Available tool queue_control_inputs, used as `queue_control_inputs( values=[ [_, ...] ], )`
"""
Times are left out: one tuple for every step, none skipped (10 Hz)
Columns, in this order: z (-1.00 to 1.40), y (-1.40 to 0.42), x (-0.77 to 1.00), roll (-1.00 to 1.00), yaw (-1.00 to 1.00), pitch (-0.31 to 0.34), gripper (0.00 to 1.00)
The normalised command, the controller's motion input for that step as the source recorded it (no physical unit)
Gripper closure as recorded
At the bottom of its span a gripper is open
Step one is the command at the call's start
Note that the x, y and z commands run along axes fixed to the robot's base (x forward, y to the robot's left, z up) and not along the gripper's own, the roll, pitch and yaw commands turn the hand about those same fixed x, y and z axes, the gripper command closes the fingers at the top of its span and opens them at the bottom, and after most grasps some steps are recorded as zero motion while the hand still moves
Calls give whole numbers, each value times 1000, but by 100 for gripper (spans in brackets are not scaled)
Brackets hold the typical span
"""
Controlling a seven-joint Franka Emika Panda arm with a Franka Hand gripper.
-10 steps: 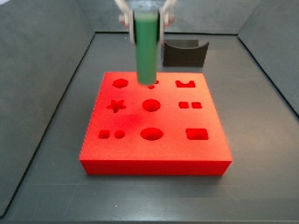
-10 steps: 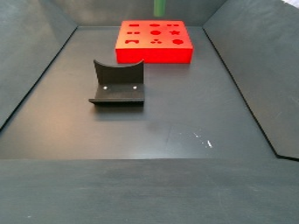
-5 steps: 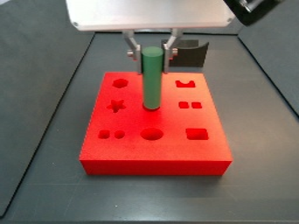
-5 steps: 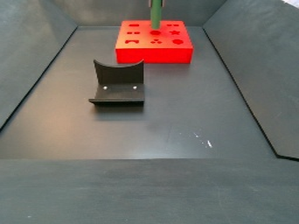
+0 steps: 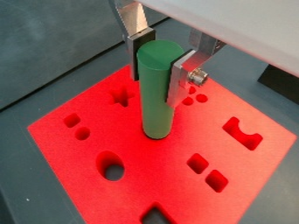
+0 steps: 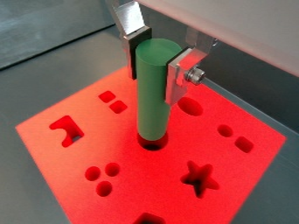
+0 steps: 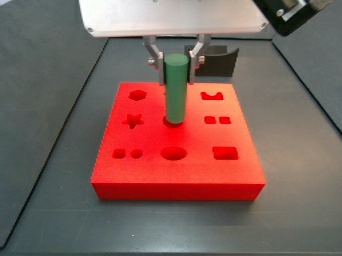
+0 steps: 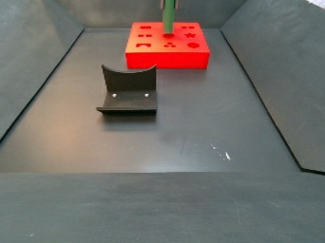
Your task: Insert the round object.
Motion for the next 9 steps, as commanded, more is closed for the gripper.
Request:
queue_control_inputs(
  values=[
    [-111, 74, 257, 86, 137, 0, 100],
    [-34, 0, 0, 29, 0, 0, 100],
    [-54, 0, -126, 0, -20, 0, 100],
    [-34, 0, -246, 0, -37, -26, 100],
    [-34, 0, -234, 0, -31, -29, 100],
    [-26, 37, -194, 0, -23, -7, 100],
    [-6, 14, -123, 0, 0, -9, 100],
    [-6, 0, -60, 0, 0, -11, 100],
    [-57, 0, 0, 0, 0, -11, 100]
  ],
)
